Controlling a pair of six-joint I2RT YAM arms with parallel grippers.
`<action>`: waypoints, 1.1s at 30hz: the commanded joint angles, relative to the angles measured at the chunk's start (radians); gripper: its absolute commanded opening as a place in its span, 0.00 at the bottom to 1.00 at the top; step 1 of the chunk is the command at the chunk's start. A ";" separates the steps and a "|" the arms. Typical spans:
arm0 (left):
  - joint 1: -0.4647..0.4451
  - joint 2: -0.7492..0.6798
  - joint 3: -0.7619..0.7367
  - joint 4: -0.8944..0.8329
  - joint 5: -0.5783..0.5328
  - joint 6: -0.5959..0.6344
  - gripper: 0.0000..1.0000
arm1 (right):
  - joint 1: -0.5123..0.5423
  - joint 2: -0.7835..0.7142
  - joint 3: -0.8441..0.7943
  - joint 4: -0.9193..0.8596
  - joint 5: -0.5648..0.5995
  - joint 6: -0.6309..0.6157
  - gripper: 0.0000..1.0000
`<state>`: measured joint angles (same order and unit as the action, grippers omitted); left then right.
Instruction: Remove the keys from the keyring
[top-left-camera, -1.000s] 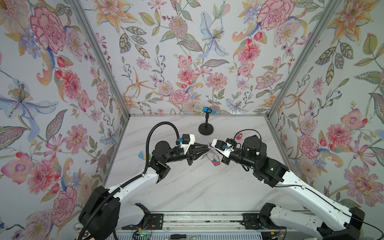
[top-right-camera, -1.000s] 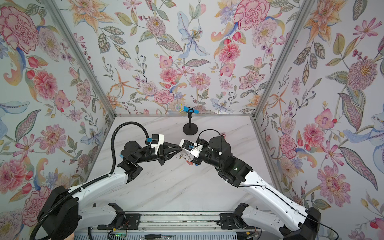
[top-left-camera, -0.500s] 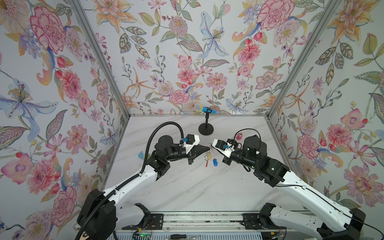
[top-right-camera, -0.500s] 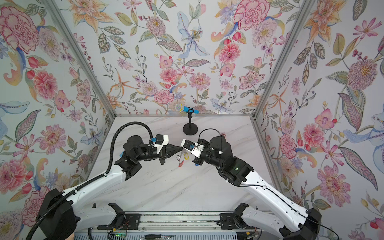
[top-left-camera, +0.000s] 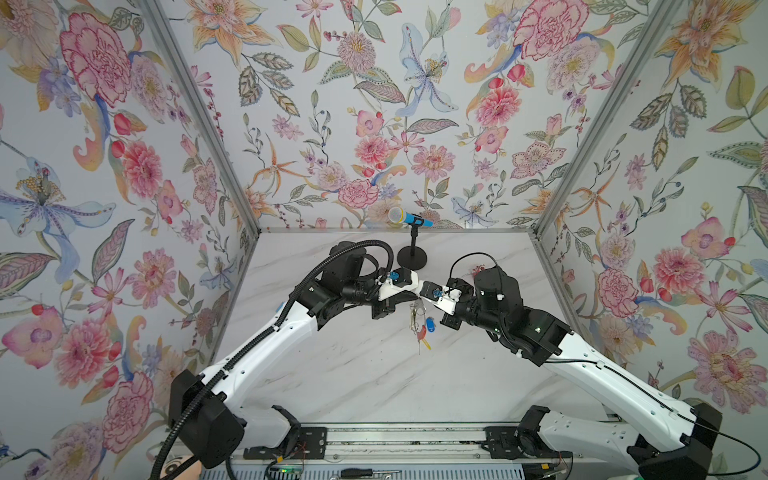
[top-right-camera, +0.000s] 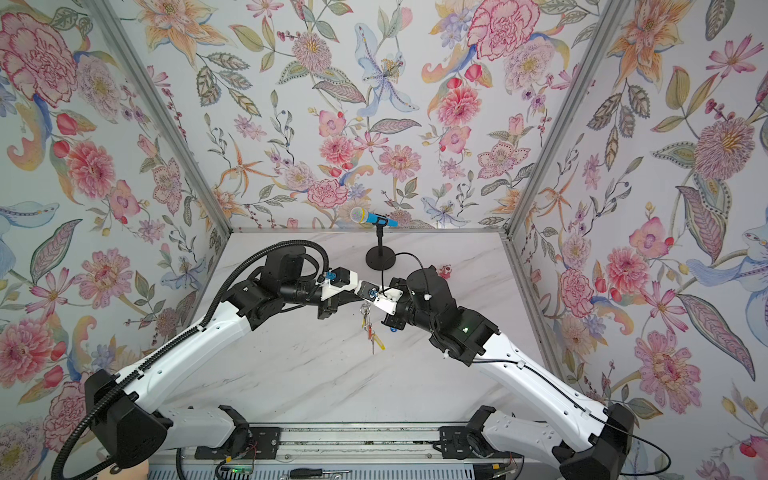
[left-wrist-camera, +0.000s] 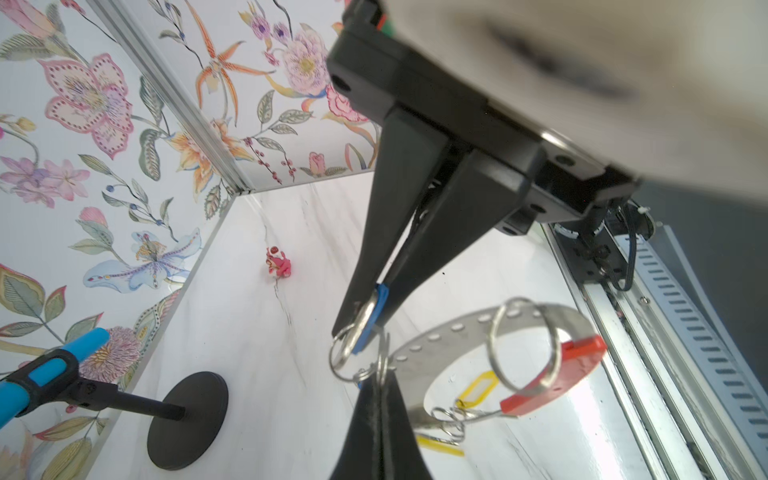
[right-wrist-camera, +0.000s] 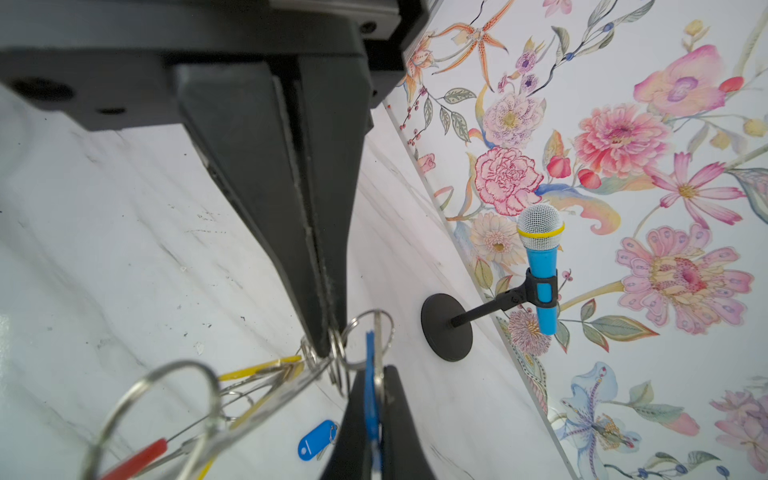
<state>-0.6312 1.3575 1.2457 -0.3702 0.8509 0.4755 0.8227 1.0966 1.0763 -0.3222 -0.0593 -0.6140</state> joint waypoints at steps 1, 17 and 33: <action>-0.024 0.040 0.056 -0.148 -0.011 0.113 0.00 | 0.030 0.020 0.056 0.042 -0.021 -0.026 0.00; -0.038 0.113 0.184 -0.233 0.069 0.187 0.00 | 0.044 0.064 0.045 0.041 0.081 -0.074 0.00; 0.015 -0.021 -0.028 0.083 -0.007 -0.049 0.44 | 0.025 0.022 0.001 0.098 0.070 -0.041 0.00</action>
<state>-0.6197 1.3735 1.2755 -0.4061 0.8856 0.5098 0.8364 1.1130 1.0840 -0.3130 0.0429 -0.6621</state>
